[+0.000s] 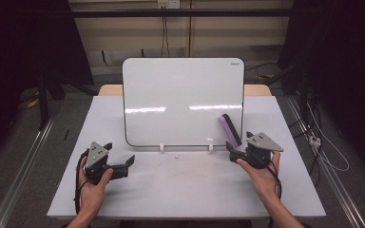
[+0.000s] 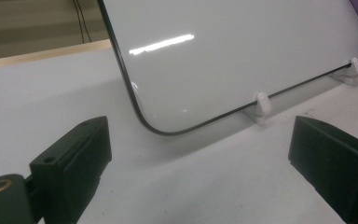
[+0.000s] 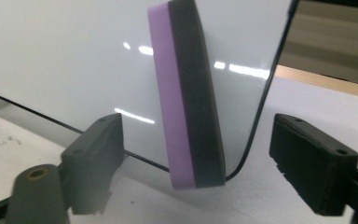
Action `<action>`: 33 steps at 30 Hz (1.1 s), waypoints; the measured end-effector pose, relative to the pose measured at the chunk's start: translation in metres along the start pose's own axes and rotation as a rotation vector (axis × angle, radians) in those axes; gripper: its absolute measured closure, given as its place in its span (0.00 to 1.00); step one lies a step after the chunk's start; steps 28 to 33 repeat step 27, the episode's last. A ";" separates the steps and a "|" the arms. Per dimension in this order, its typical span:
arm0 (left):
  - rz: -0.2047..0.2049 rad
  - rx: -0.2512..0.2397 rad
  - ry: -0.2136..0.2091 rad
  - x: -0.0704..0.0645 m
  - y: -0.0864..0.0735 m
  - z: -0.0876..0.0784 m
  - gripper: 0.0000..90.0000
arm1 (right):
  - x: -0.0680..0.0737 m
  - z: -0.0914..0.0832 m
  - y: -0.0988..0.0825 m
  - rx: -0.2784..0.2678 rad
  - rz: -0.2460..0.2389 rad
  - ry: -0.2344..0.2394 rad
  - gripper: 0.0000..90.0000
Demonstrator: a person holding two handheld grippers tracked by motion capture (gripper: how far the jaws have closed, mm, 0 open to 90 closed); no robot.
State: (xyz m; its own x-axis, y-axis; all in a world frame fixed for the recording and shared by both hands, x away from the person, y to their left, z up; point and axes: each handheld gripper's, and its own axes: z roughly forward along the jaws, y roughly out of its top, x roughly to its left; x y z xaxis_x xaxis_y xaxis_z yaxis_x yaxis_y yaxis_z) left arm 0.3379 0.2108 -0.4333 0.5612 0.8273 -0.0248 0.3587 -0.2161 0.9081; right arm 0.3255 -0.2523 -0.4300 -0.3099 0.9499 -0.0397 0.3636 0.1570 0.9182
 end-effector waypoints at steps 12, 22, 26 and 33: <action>-0.015 -0.007 0.015 -0.001 -0.001 -0.003 0.06 | -0.019 -0.028 -0.022 -0.028 0.098 0.067 0.06; -0.003 -0.005 0.016 -0.005 -0.003 -0.008 0.06 | -0.027 -0.047 -0.040 -0.029 0.105 0.048 0.06; -0.017 -0.013 0.017 -0.007 -0.003 -0.009 0.06 | -0.027 -0.048 -0.045 -0.027 0.098 0.042 0.06; -0.004 -0.011 0.028 -0.007 -0.003 -0.010 0.06 | -0.027 -0.049 -0.045 -0.028 0.096 0.039 0.06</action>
